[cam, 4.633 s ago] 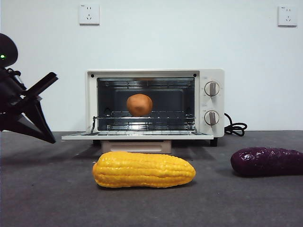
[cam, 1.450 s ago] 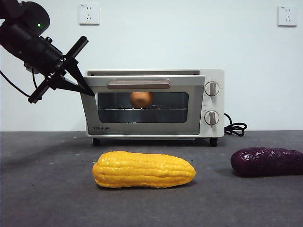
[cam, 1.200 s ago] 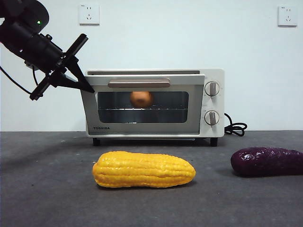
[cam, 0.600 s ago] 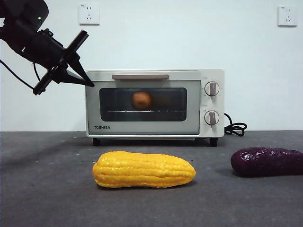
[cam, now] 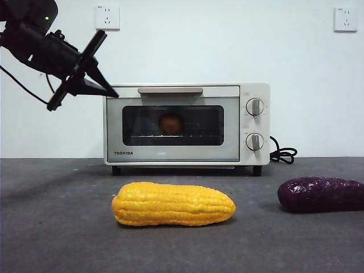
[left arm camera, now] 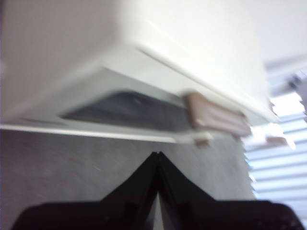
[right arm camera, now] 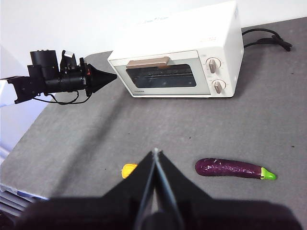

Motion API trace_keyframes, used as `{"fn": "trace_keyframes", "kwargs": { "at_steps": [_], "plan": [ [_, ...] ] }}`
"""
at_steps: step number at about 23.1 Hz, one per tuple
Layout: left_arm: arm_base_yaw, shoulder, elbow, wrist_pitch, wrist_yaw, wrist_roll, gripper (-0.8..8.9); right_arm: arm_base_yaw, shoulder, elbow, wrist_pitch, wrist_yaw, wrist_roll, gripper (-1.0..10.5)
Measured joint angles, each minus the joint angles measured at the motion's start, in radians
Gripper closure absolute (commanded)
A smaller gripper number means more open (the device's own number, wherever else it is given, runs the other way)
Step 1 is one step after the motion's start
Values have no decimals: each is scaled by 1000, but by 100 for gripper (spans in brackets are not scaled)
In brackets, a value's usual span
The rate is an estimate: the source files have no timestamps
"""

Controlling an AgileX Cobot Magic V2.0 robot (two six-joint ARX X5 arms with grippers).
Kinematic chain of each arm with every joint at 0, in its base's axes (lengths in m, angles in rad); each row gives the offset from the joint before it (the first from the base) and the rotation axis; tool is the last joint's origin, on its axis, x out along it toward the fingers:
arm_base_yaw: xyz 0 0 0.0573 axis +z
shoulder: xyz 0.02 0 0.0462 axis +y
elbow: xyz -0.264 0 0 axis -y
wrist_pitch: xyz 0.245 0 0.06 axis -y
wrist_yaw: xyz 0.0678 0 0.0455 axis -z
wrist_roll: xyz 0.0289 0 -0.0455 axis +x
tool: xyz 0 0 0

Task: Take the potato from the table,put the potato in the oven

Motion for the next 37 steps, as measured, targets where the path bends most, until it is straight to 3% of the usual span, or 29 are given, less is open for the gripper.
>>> {"fn": "trace_keyframes", "kwargs": {
  "at_steps": [3, 5, 16, 24, 31, 37],
  "plan": [
    [0, -5, 0, -29, 100, 23, 820, 0, 0, 0, 0, 14, -3, 946],
    [-5, -23, 0, -82, 113, 48, 820, 0, 0, 0, 0, 17, -4, 946],
    [-31, -341, 0, -331, 96, 295, 820, 0, 0, 0, 0, 17, -4, 946],
    [-31, -616, 0, -525, 17, 446, 820, 0, 0, 0, 0, 18, -4, 946],
    [-31, -801, 0, -654, -42, 487, 818, 0, 0, 0, 0, 77, -5, 946],
    [-31, -893, 0, -665, -87, 490, 818, 0, 0, 0, 0, 85, -5, 946]
  ]
}}
